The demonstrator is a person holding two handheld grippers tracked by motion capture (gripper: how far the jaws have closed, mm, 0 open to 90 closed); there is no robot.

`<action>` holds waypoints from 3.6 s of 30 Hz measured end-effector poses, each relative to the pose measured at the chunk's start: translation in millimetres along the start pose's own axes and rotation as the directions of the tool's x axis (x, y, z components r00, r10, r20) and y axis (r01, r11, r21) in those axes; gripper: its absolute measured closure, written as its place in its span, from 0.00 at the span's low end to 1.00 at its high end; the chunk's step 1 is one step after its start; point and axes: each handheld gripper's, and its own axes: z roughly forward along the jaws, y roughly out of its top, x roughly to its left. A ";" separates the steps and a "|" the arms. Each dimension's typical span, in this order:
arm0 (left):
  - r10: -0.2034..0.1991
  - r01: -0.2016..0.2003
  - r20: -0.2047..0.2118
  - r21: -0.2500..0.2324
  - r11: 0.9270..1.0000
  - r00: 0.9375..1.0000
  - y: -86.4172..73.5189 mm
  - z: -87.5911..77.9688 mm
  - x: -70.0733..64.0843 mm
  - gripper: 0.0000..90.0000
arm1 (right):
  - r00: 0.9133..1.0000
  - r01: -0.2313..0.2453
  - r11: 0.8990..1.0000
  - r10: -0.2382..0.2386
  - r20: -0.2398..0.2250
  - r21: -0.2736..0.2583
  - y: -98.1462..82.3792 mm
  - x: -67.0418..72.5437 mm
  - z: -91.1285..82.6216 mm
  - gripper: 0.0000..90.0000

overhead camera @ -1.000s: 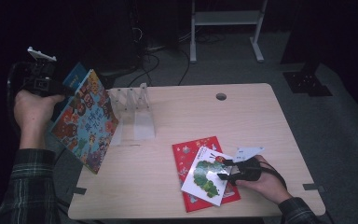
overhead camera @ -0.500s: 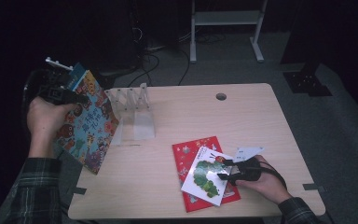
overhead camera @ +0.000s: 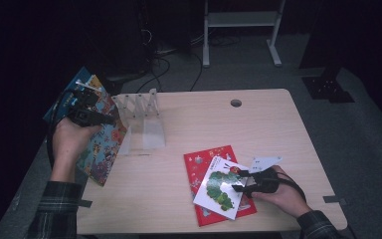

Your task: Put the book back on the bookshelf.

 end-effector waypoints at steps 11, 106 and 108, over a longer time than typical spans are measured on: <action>0.037 -0.038 0.056 0.015 0.999 0.998 -27.4 39.5 -26.2 0.95 | 1.000 -0.002 1.000 0.002 0.003 0.003 0.6 0.3 -0.1 0.45; 0.175 -0.202 0.376 0.033 0.979 0.910 -104.5 170.5 -129.9 0.11 | 1.000 0.018 0.999 -0.018 0.004 0.036 16.2 31.2 27.0 0.40; 0.168 -0.195 0.389 0.031 0.980 0.906 -103.9 173.8 -131.2 0.11 | 1.000 0.020 0.999 -0.020 0.004 0.033 17.9 31.4 29.5 0.40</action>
